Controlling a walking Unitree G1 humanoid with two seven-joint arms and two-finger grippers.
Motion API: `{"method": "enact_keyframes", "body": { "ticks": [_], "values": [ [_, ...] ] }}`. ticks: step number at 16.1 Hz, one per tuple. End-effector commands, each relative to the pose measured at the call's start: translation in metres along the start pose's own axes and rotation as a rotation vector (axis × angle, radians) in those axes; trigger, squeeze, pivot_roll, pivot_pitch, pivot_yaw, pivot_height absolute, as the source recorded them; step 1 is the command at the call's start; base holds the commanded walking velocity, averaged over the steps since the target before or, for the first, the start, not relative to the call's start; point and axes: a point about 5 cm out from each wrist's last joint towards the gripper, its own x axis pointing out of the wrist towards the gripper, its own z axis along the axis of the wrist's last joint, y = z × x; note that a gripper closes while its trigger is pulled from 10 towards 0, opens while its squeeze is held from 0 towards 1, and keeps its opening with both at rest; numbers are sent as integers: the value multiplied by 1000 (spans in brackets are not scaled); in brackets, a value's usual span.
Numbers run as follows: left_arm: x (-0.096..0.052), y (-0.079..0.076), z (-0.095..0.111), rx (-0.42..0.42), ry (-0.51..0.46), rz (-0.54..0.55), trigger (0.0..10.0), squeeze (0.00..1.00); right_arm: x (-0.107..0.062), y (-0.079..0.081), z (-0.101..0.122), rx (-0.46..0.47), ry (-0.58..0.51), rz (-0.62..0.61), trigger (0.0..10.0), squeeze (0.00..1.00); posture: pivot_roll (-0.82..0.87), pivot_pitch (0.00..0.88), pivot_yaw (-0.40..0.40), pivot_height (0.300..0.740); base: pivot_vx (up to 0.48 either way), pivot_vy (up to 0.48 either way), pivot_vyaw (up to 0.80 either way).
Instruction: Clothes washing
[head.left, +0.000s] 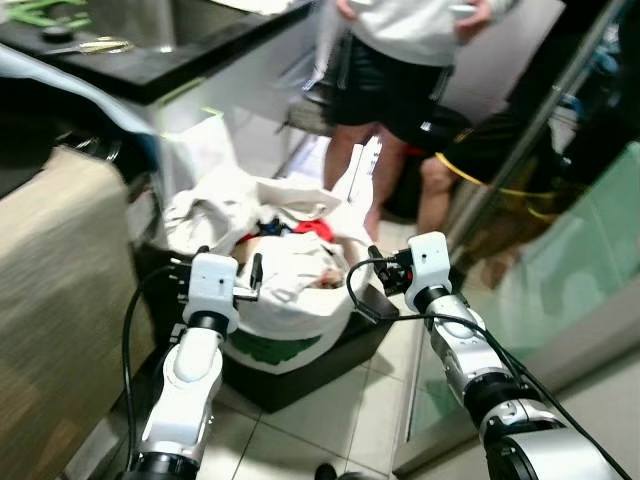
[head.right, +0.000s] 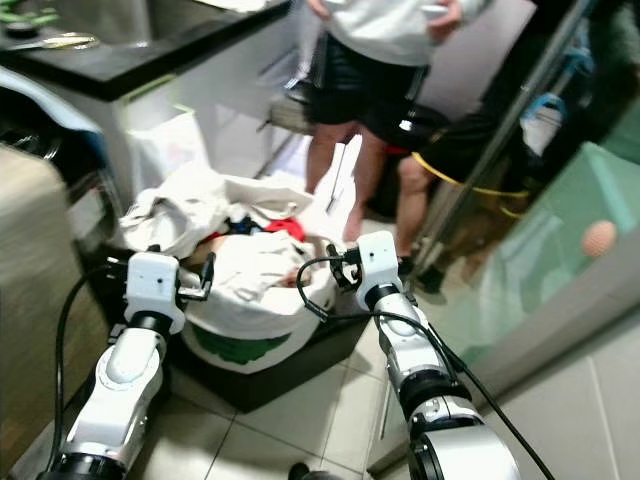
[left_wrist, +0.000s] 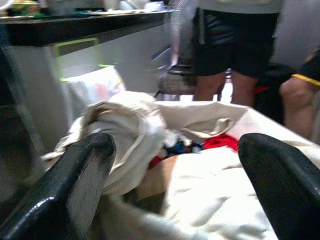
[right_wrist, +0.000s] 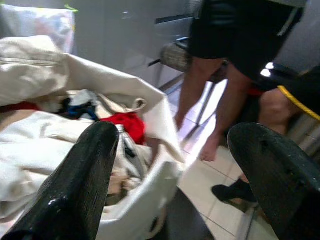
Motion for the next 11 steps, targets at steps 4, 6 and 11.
{"method": "enact_keyframes", "body": {
  "ticks": [4, 6, 11],
  "values": [
    [-2, -3, -1, -25, 6, -20, 10000, 0, -1, -8, 5, 55, -42, -40, 10000, 0, 158, 0, -115, 740, 0, 0, -775],
    [-2, 0, 1, -27, 1, 2, 10000, 0, -1, -10, 9, 98, -76, -47, 10000, 0, 152, 0, -111, 740, 0, 0, -800],
    [1, 2, 1, 5, 8, 12, 10000, 0, -5, -8, 9, 62, -104, -47, 10000, 0, 146, 0, -103, 740, 0, 0, -320]
  ]
}}
